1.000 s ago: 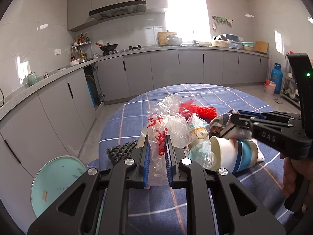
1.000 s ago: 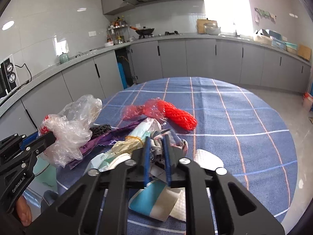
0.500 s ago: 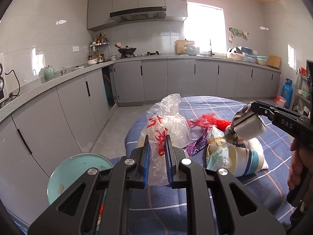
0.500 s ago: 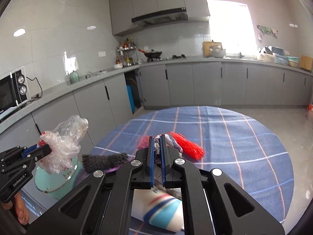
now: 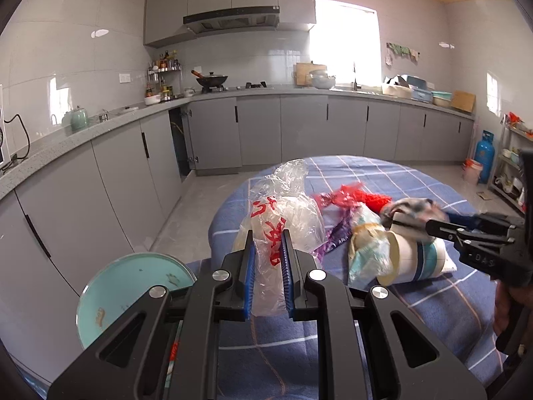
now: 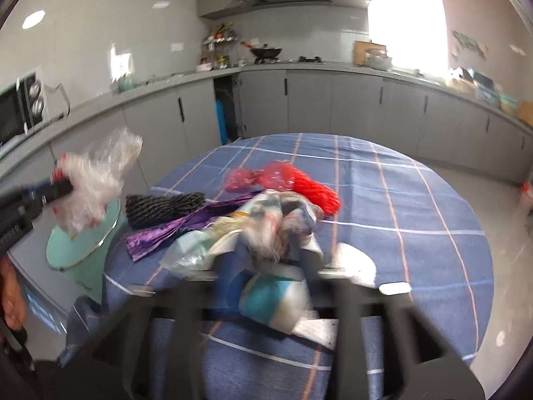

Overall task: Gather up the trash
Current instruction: 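Grasp the clear plastic bag with the left tool while the right tool reaches the paper cup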

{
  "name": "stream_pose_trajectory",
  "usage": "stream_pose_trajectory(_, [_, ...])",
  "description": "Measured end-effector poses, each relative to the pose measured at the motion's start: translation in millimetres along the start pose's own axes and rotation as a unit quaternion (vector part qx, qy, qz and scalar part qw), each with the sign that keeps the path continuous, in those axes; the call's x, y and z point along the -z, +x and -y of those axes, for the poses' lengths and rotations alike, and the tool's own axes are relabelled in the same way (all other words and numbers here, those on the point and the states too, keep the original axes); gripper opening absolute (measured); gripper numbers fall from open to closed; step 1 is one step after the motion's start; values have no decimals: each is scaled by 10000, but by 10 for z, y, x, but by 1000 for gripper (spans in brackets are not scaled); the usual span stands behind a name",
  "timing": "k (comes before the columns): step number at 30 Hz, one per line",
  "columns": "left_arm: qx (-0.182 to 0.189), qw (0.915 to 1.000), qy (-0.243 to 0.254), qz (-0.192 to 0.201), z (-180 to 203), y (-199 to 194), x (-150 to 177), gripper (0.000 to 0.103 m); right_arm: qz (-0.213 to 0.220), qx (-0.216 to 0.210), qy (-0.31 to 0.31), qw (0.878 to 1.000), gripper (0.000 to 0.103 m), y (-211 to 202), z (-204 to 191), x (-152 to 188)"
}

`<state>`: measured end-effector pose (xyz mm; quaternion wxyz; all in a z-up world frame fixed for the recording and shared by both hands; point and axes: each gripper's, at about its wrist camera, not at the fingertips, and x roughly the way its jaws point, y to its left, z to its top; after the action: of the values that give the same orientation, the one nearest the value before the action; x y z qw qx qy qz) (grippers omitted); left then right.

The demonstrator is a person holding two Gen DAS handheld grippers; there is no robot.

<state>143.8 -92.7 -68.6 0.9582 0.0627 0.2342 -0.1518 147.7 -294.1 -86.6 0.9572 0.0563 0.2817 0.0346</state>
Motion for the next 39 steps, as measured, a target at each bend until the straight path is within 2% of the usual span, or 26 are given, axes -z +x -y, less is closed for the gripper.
stream_pose_trajectory(1, [9, 10000, 12, -31, 18, 14, 20, 15, 59, -17, 114, 9999, 71, -26, 42, 0])
stream_pose_trajectory(4, [24, 10000, 41, -75, 48, 32, 51, 15, -9, 109, 18, 9999, 70, -13, 45, -14])
stream_pose_trajectory(7, [19, 10000, 47, -76, 60, 31, 65, 15, -68, 55, 85, 9999, 70, 28, 40, 5])
stream_pose_trajectory(15, [-75, 9999, 113, -71, 55, 36, 87, 15, -371, 371, 466, 9975, 63, 235, 89, 34])
stream_pose_trajectory(22, [-64, 9997, 60, -210, 103, 193, 170, 15, -540, 85, 922, 9942, 62, 386, 223, 93])
stream_pose_trajectory(25, [-40, 9998, 92, -191, 114, 179, 145, 15, -563, 40, 887, 9945, 37, 389, 213, 63])
stream_pose_trajectory(30, [-29, 9999, 82, -112, 94, 118, 114, 15, -493, 35, 647, 9967, 29, 270, 89, 74])
stream_pose_trajectory(32, [-27, 9999, 117, -87, 100, 89, 117, 15, -488, 84, 529, 9974, 31, 211, 41, 71])
stream_pose_trajectory(34, [-39, 9998, 158, -62, 96, 65, 137, 15, -382, 76, 444, 9983, 47, 85, 11, 68])
stream_pose_trajectory(35, [-47, 9998, 186, -49, 97, 51, 140, 15, -324, 73, 423, 9986, 59, 40, 7, 68])
stream_pose_trajectory(38, [-127, 9995, 299, -1, 108, -5, 180, 15, -403, 135, 180, 9989, 59, -40, -95, 143])
stream_pose_trajectory(39, [-175, 9993, 323, 5, 95, -26, 203, 15, -439, 194, 122, 9988, 65, -41, -119, 193])
